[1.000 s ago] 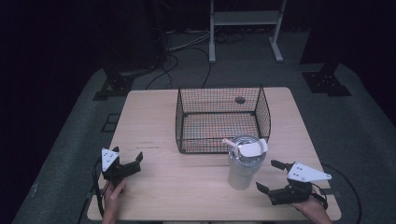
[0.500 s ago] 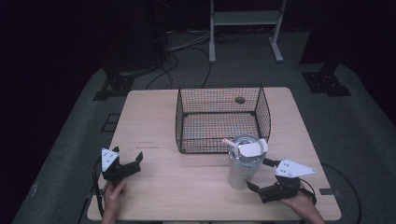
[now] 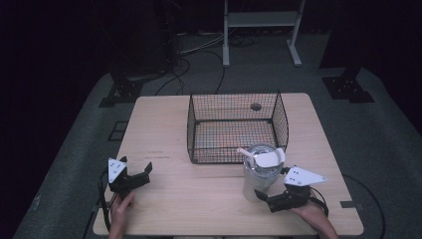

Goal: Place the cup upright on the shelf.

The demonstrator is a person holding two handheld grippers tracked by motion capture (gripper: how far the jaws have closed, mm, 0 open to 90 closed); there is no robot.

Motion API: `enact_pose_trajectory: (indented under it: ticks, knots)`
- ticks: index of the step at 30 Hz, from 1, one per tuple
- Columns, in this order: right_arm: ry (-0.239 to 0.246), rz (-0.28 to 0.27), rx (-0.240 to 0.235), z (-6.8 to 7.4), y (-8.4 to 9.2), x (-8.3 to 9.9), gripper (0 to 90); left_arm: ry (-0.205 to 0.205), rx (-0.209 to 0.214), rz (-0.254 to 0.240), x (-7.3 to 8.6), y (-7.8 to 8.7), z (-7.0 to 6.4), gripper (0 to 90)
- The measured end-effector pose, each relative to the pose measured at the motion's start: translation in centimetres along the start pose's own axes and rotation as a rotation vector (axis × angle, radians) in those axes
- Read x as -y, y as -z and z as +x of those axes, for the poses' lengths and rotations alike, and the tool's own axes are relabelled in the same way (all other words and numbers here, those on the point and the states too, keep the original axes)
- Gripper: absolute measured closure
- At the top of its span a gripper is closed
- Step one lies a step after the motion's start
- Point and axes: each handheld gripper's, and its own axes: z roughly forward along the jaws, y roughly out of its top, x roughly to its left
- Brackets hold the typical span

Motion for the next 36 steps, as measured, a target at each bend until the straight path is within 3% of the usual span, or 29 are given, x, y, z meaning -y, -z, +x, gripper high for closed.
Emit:
enact_pose_trajectory:
  ticks: [10, 16, 36]
  knots:
    - [-0.018, -0.071, -0.001, 0.0, -1.1, -0.2, 1.6, 0.001, 0.002, 0.0, 0.0, 0.0, 0.0, 0.0]
    - [-0.003, -0.1, 0.008, -0.1, -1.8, -0.3, 1.7, 0.0, 0.001, 0.0, 0.0, 0.0, 0.0, 0.0]
    - [0.03, -0.125, 0.015, -0.2, -2.1, -0.4, 3.7, 0.002, 0.001, 0.0, 0.0, 0.0, 0.0, 0.0]
